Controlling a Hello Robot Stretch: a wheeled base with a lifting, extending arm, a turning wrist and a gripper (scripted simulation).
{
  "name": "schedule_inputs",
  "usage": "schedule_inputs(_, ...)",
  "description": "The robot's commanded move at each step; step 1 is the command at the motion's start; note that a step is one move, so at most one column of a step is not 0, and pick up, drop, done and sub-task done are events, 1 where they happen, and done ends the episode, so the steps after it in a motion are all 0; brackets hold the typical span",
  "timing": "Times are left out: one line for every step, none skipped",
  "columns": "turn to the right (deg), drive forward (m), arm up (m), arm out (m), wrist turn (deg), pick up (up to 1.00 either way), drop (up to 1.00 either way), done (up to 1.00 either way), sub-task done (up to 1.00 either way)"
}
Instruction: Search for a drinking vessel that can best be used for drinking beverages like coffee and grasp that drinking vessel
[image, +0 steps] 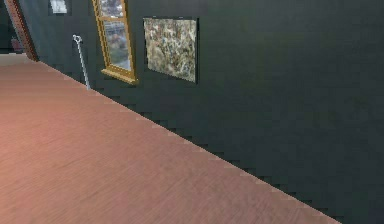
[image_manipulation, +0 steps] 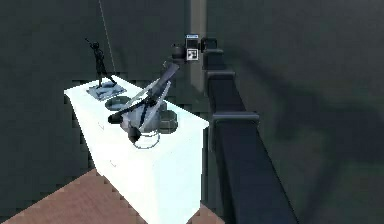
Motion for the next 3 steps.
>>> schedule_inputs(0.0,0.00,0.00,0.00,45.0,0.00,0.00,0.00,0.00)
schedule_inputs(0.0,0.00,0.00,0.00,45.0,0.00,0.00,0.00,0.00)
schedule_inputs(0.0,0.00,0.00,0.00,18.0,0.00,0.00,0.00,0.00)
